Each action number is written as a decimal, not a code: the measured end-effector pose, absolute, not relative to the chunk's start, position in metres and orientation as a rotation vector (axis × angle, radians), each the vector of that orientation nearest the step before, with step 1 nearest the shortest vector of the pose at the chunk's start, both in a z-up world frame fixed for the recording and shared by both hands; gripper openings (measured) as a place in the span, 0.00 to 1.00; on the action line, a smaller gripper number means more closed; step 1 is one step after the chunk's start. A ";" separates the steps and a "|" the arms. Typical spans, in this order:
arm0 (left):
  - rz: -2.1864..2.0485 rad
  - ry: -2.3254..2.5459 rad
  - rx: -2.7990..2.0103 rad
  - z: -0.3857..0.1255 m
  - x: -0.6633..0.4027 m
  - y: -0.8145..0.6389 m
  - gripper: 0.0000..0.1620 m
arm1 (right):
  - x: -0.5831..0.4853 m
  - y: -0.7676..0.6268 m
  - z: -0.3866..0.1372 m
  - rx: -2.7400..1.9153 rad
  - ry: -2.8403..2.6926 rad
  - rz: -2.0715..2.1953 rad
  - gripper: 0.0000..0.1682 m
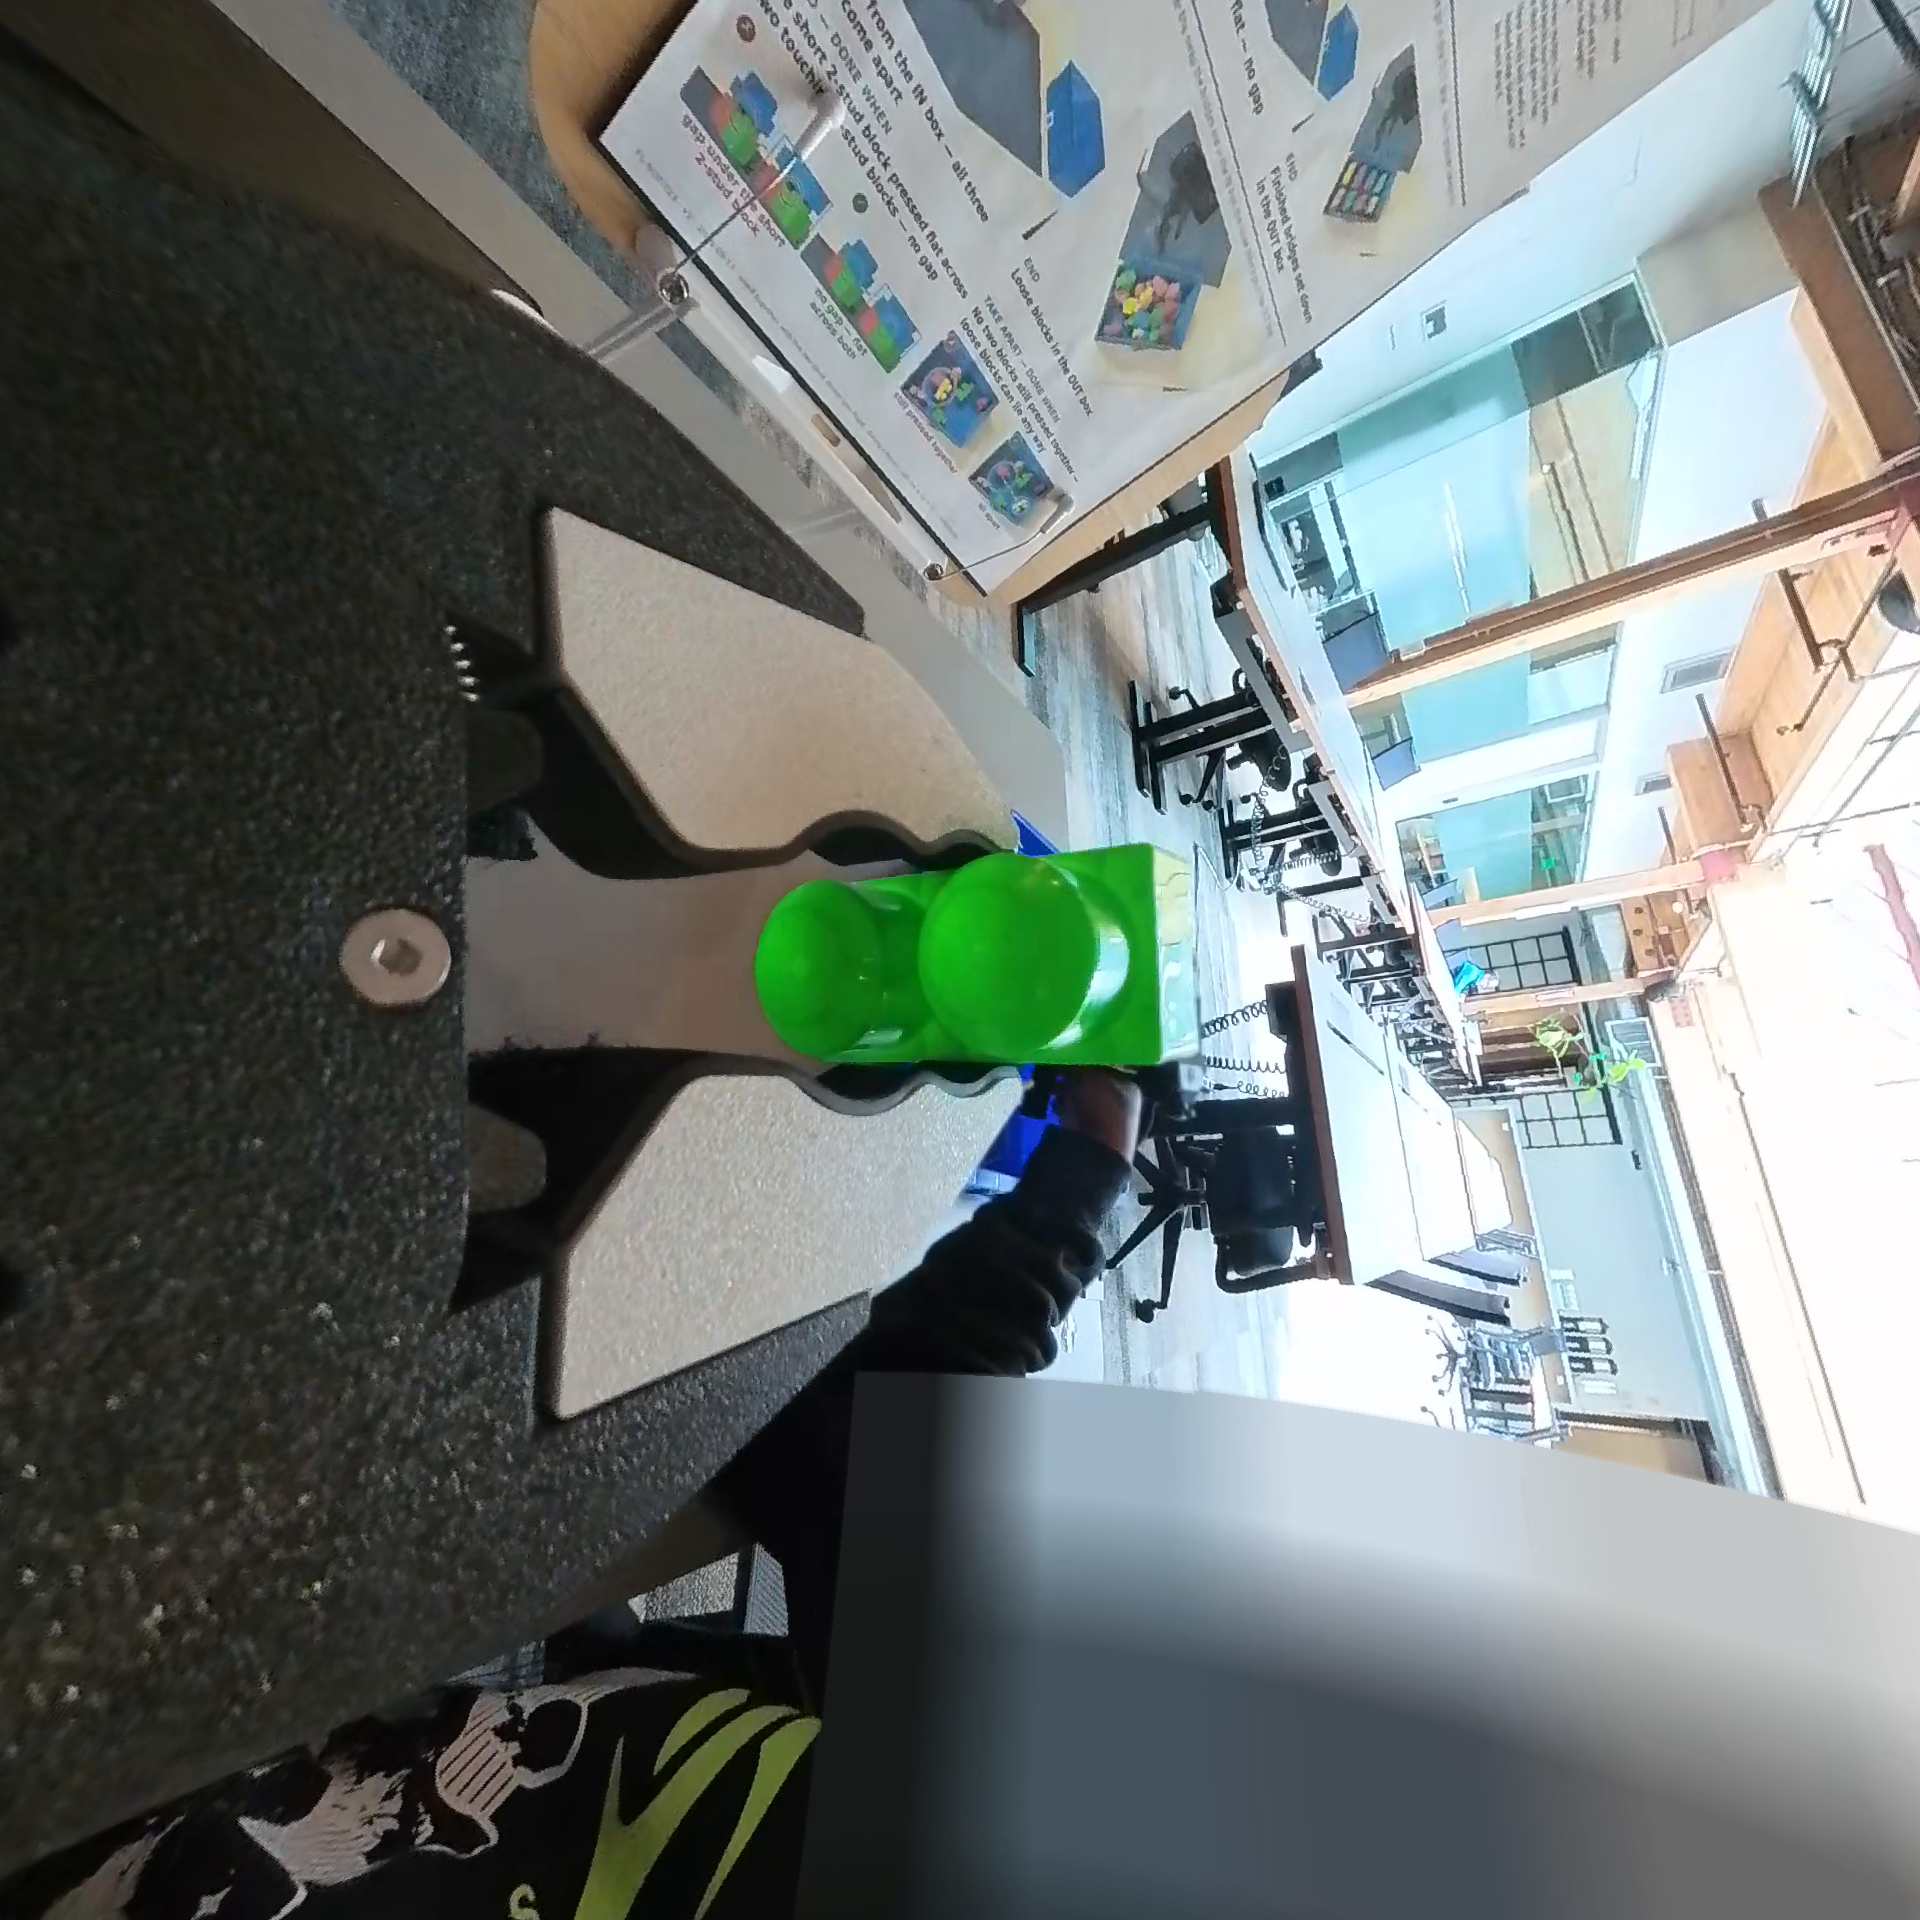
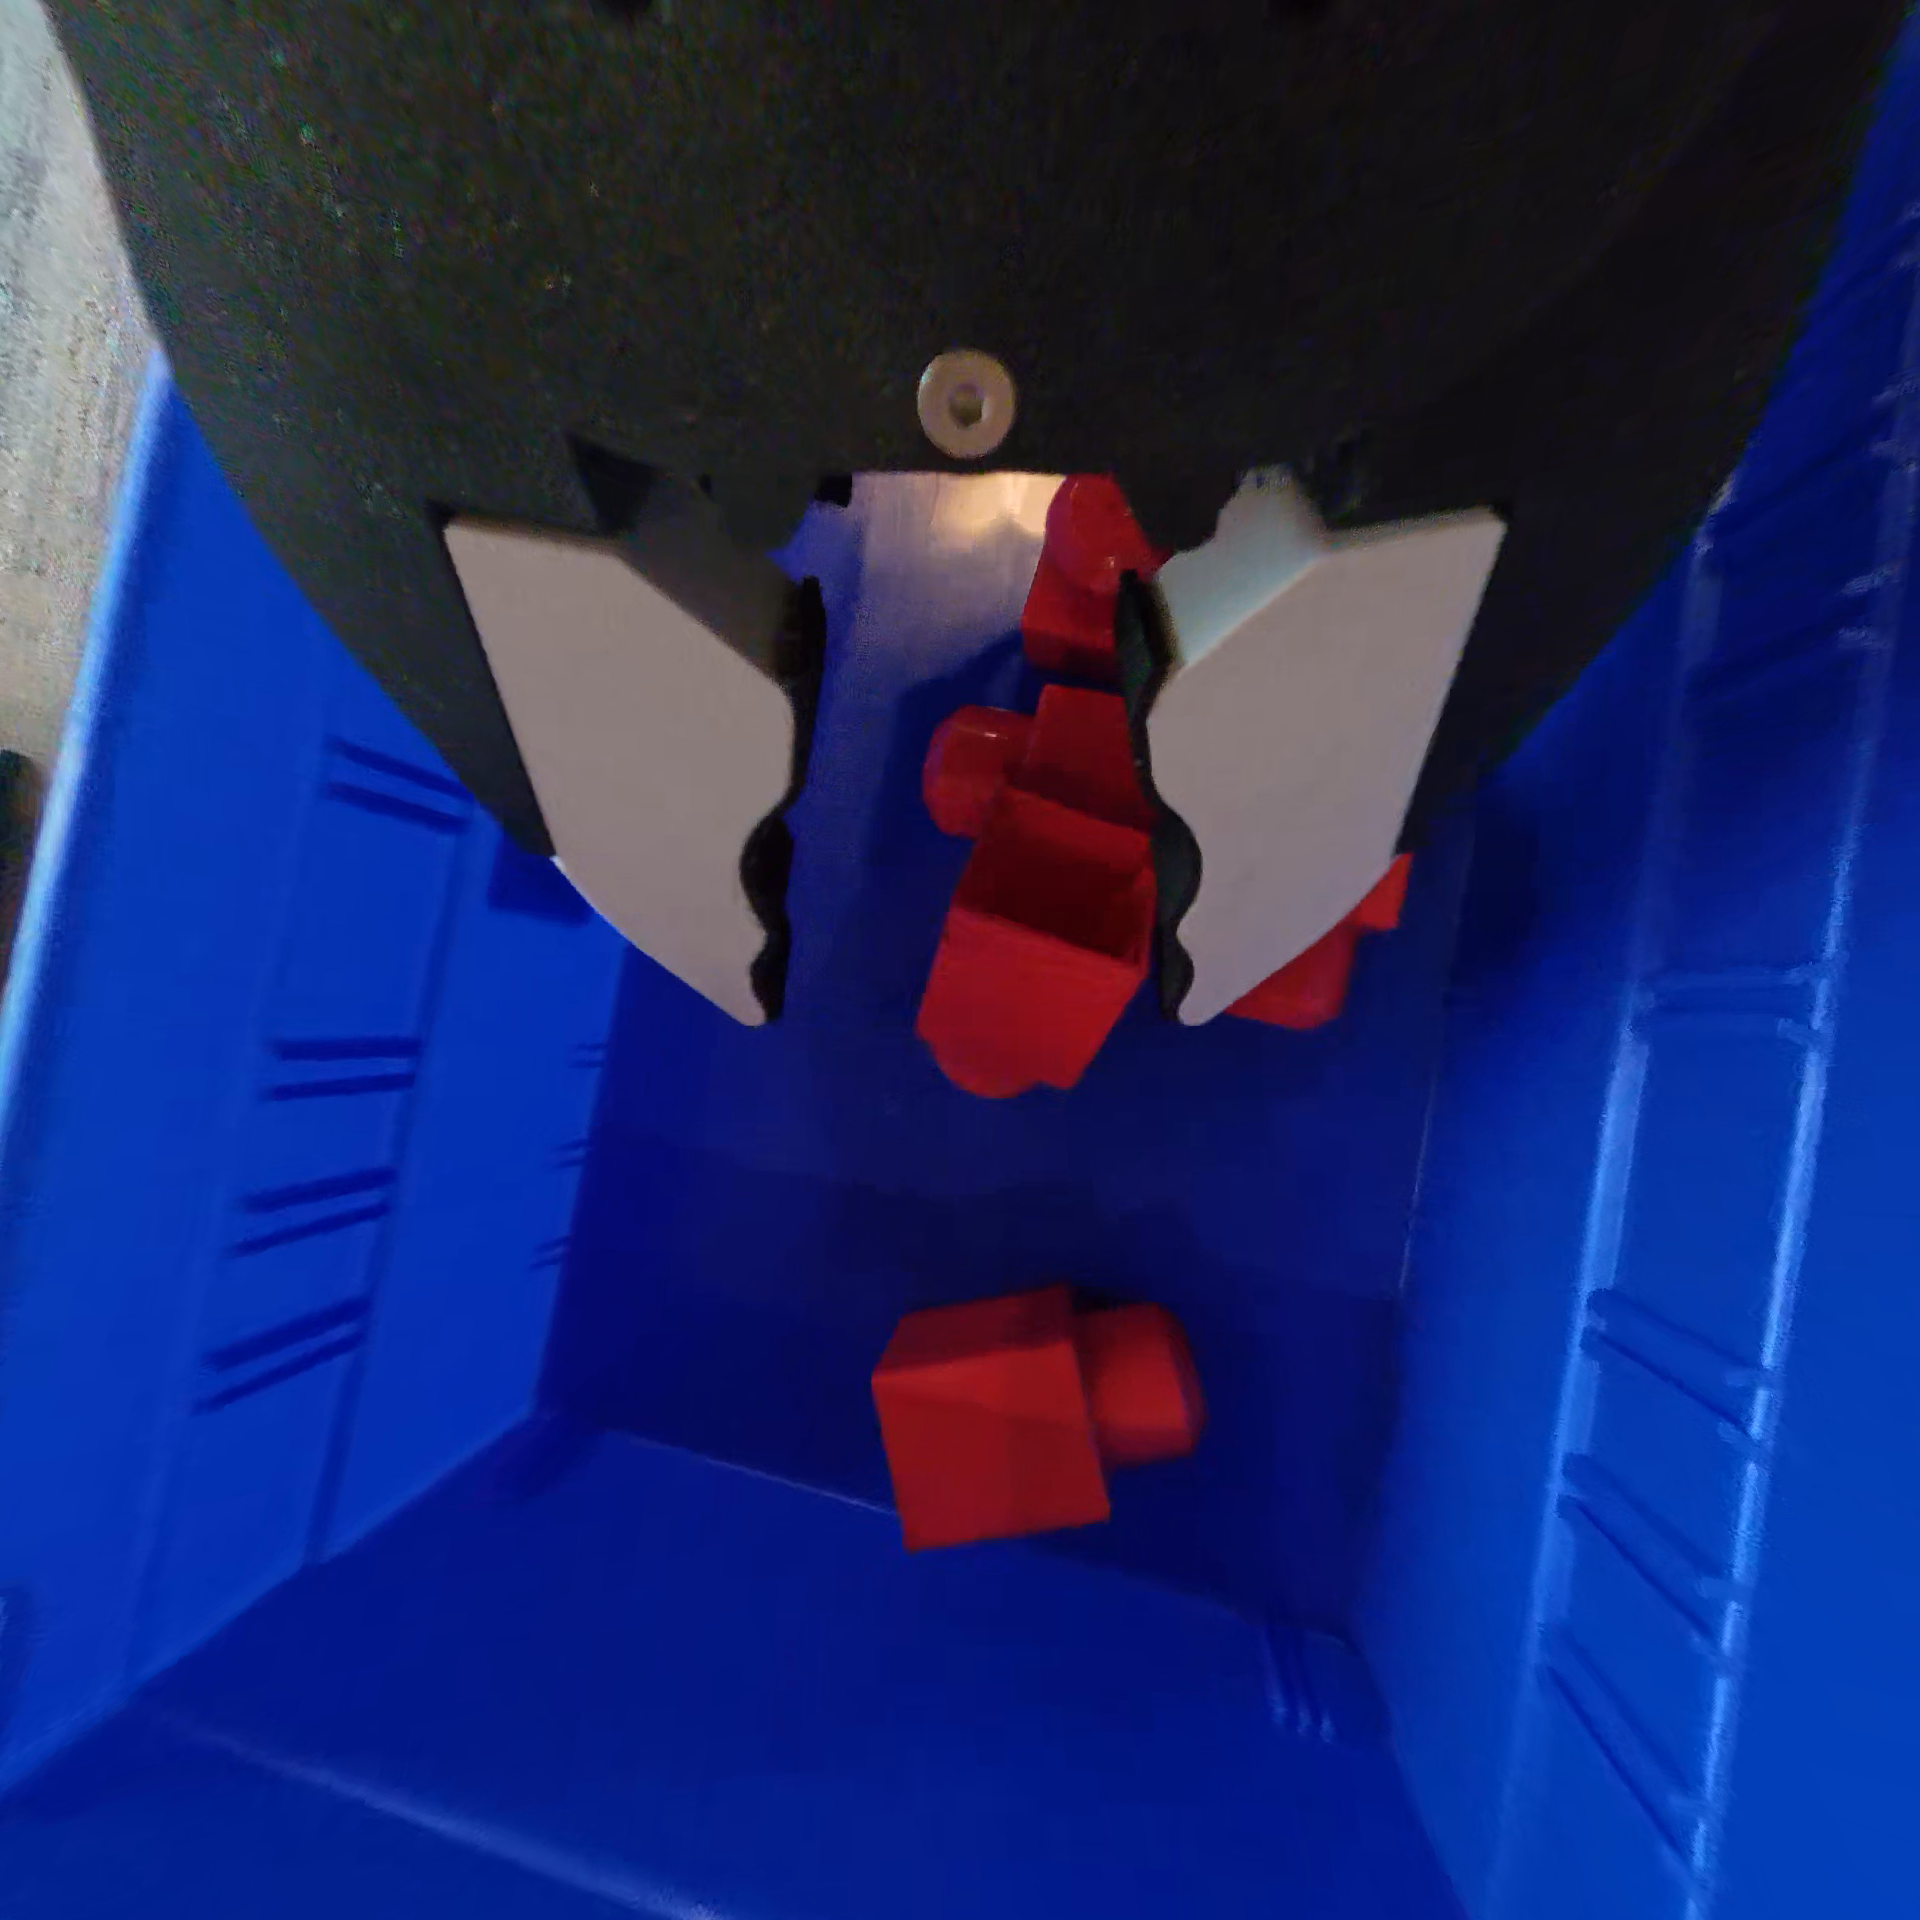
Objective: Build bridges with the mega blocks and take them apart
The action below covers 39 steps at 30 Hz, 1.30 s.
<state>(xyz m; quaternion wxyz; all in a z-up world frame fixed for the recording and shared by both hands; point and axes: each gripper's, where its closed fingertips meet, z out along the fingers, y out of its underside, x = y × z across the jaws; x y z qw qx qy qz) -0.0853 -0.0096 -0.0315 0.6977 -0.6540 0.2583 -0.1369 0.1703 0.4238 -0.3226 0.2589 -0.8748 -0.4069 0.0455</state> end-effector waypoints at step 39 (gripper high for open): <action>-0.363 0.820 -1.724 -0.103 -0.033 0.038 0.22 | -0.041 0.025 -0.075 -0.611 -1.841 1.501 0.35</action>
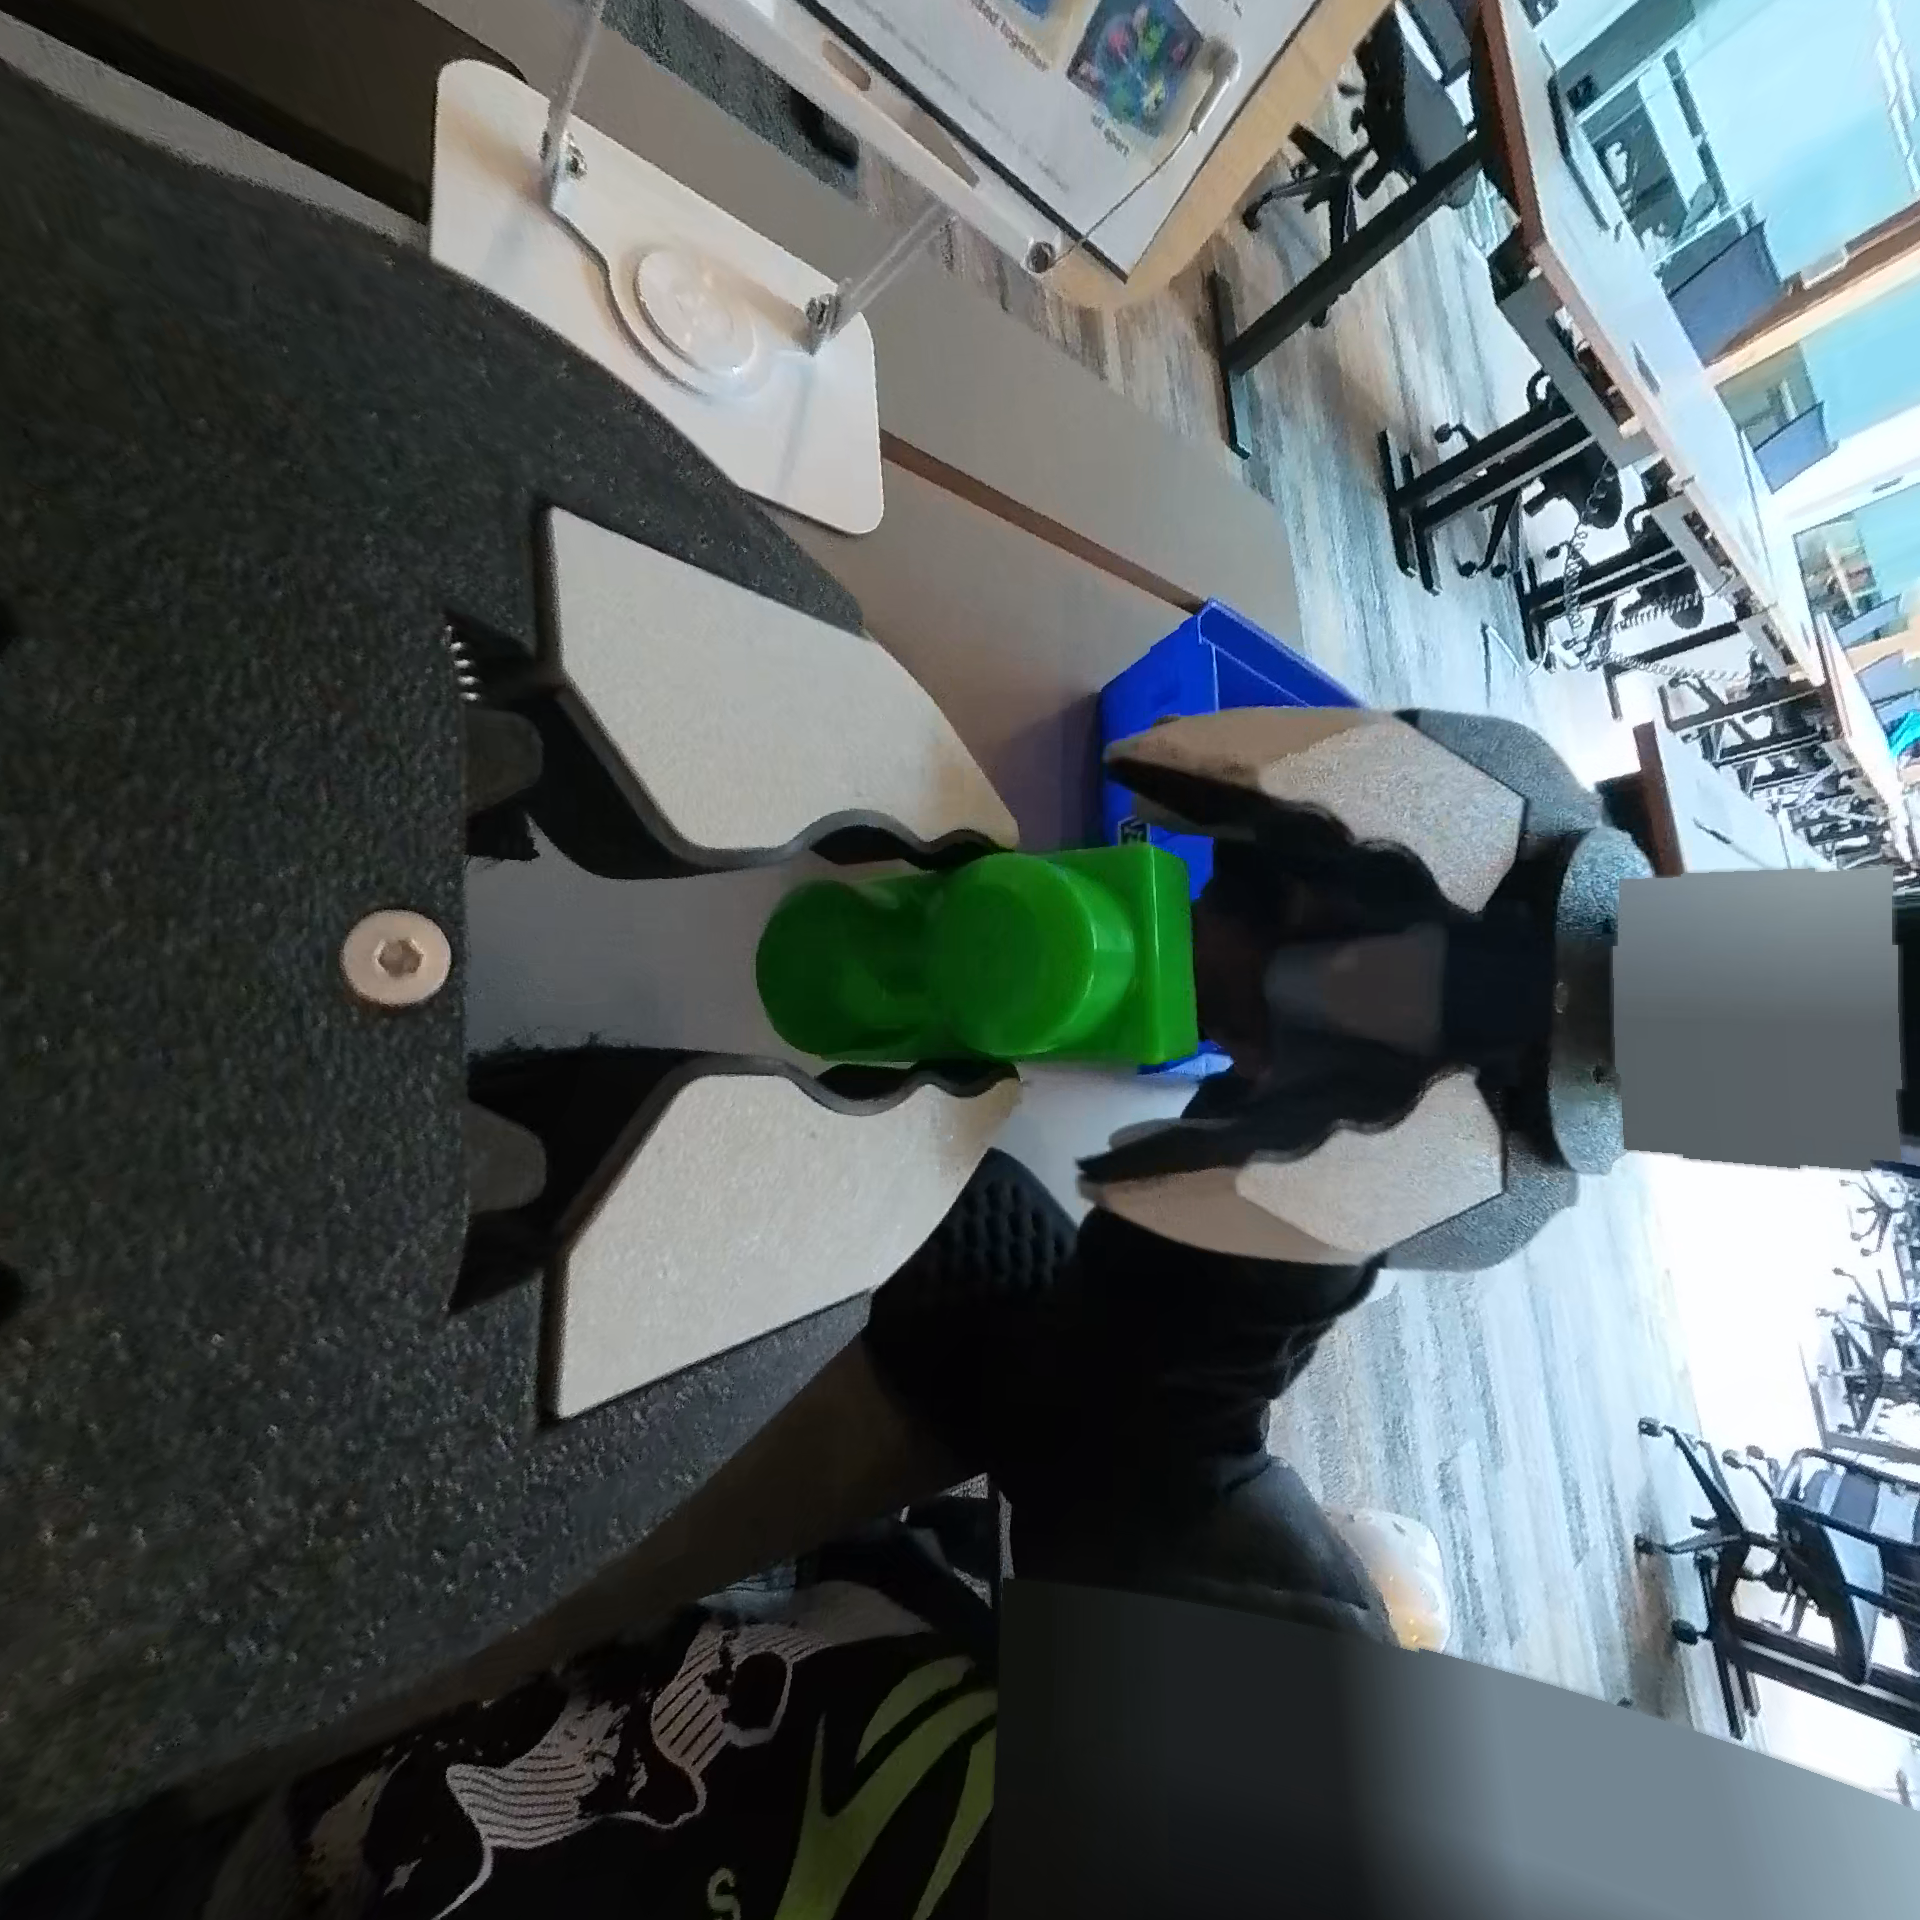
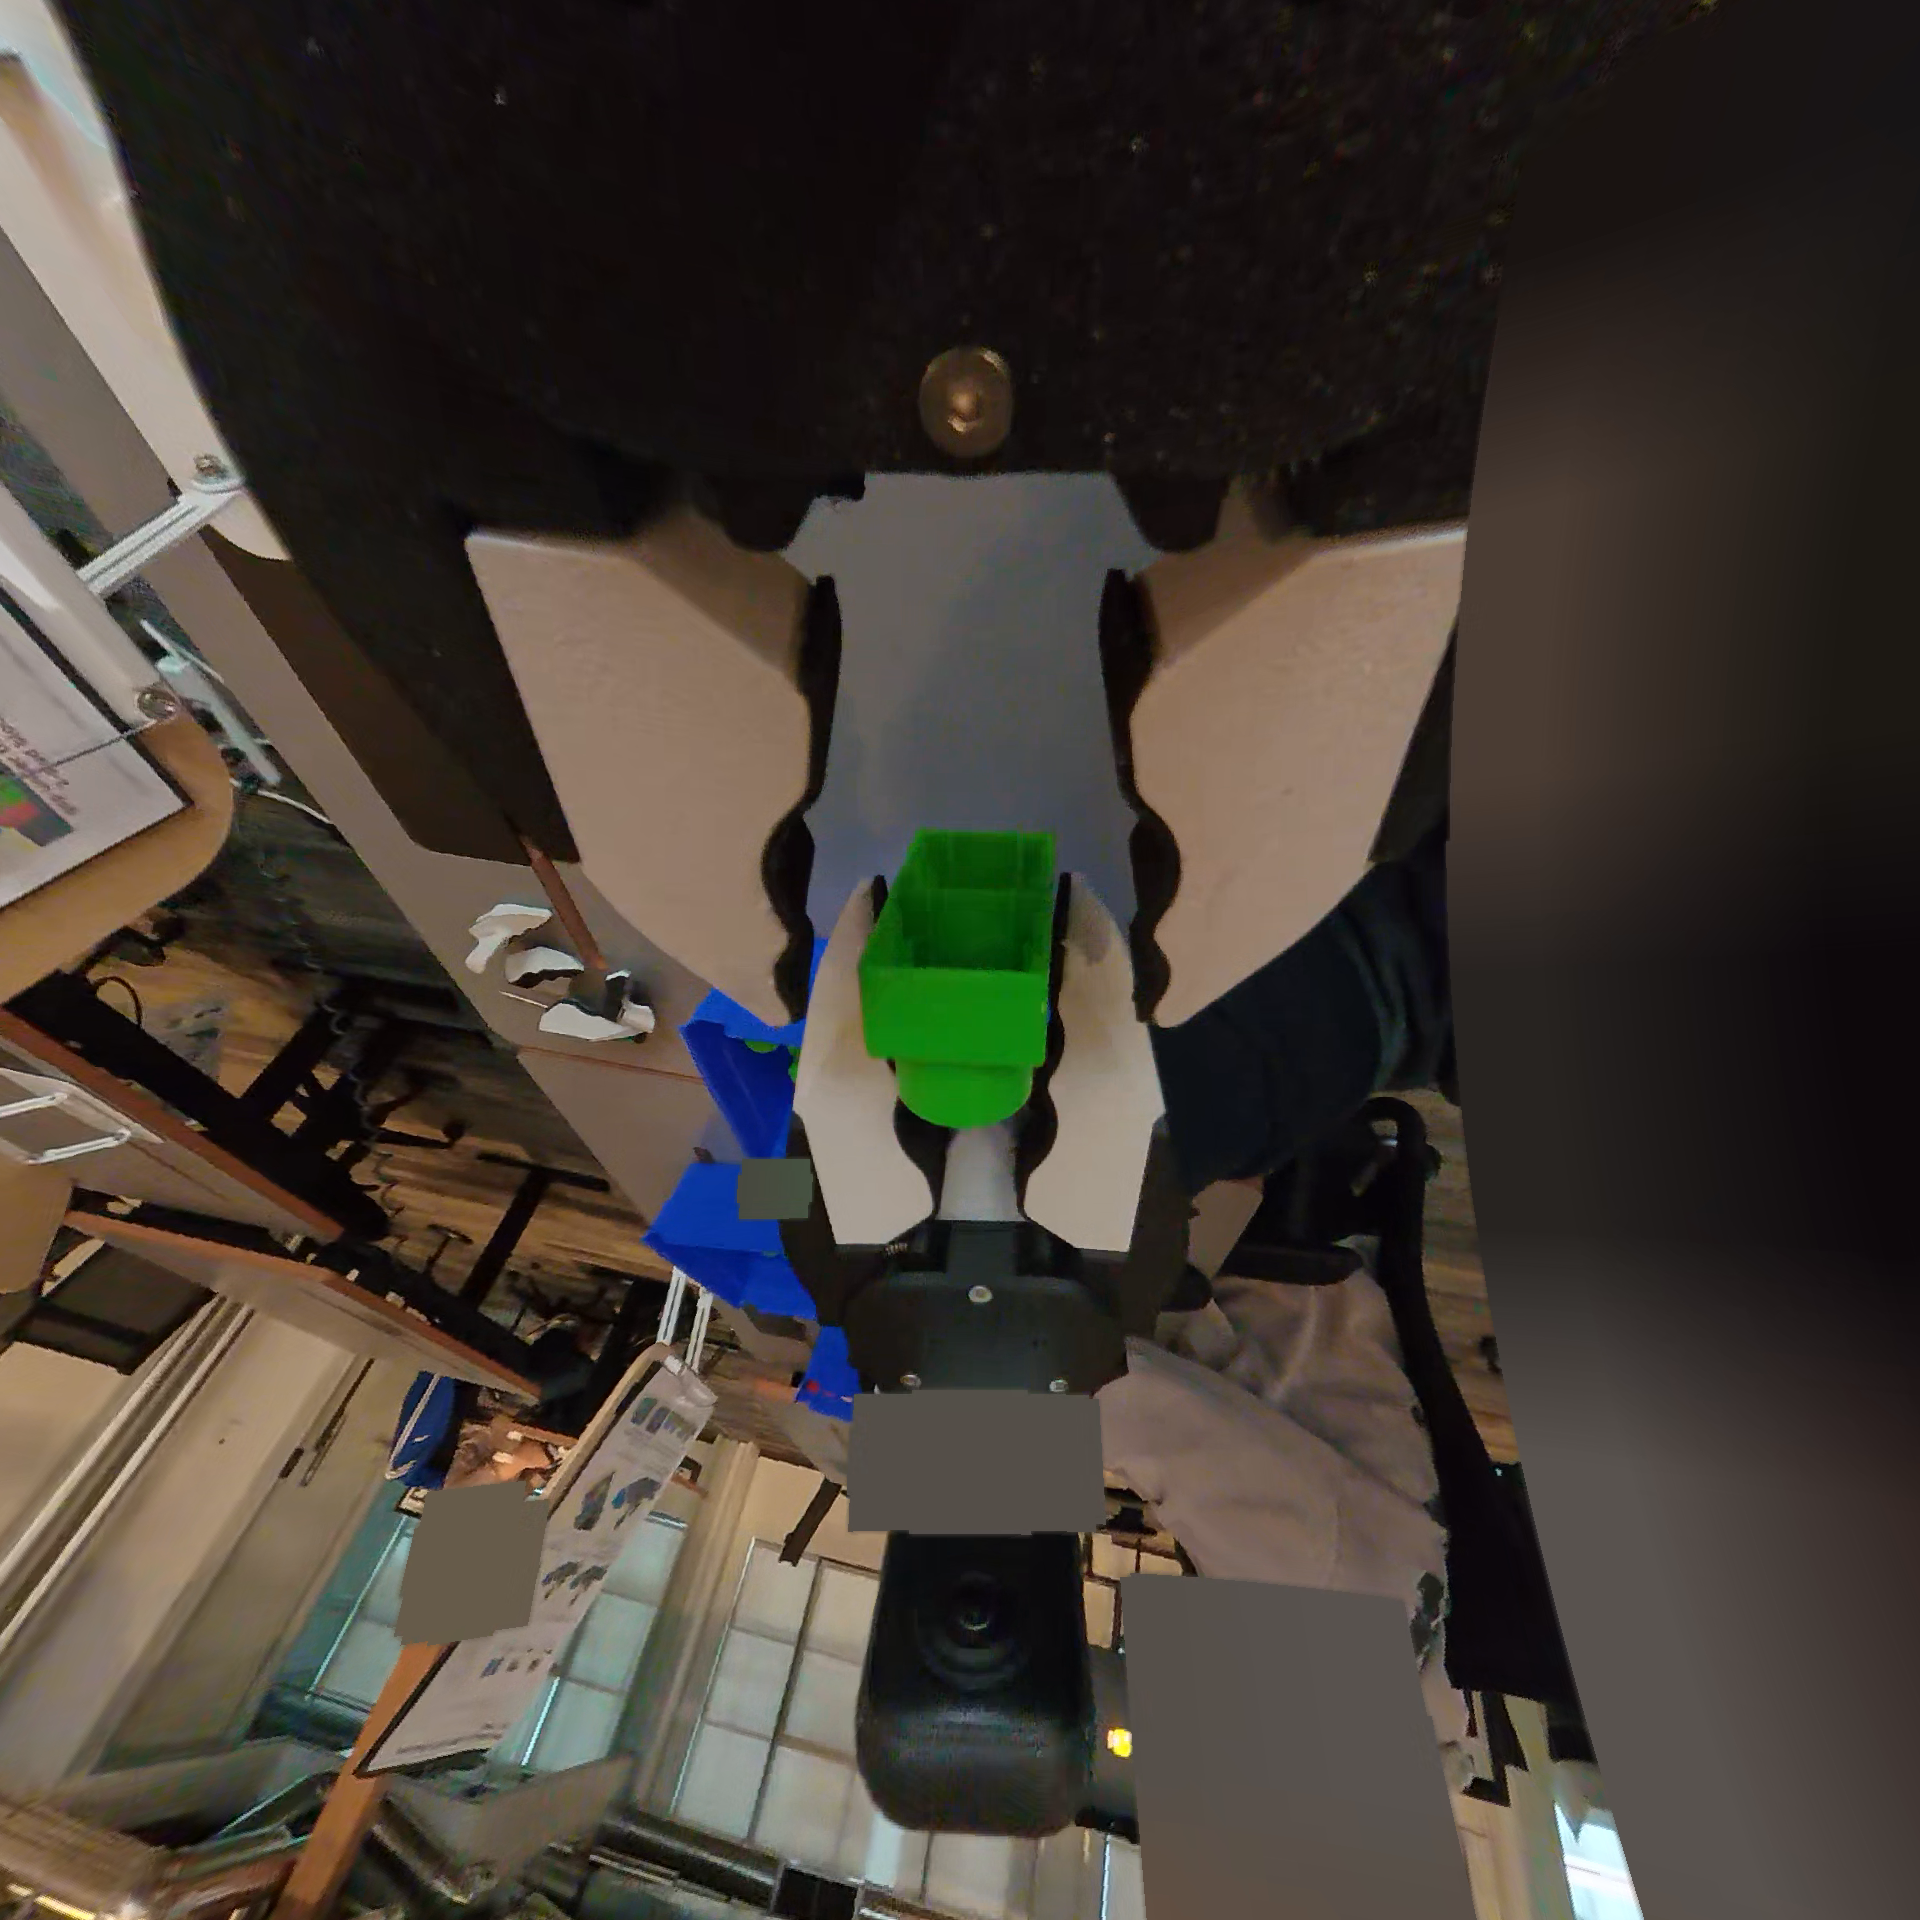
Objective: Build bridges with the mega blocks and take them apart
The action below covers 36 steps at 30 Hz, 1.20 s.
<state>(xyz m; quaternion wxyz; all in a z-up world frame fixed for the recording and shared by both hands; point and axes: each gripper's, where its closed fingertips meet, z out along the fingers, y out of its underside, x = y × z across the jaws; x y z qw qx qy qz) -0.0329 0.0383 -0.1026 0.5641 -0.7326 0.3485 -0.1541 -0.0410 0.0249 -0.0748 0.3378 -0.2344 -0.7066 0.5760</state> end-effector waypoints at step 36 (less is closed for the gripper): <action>-0.306 0.948 -1.854 -0.135 -0.025 0.040 0.23 | -0.034 0.037 -0.117 -0.609 -2.092 1.221 0.22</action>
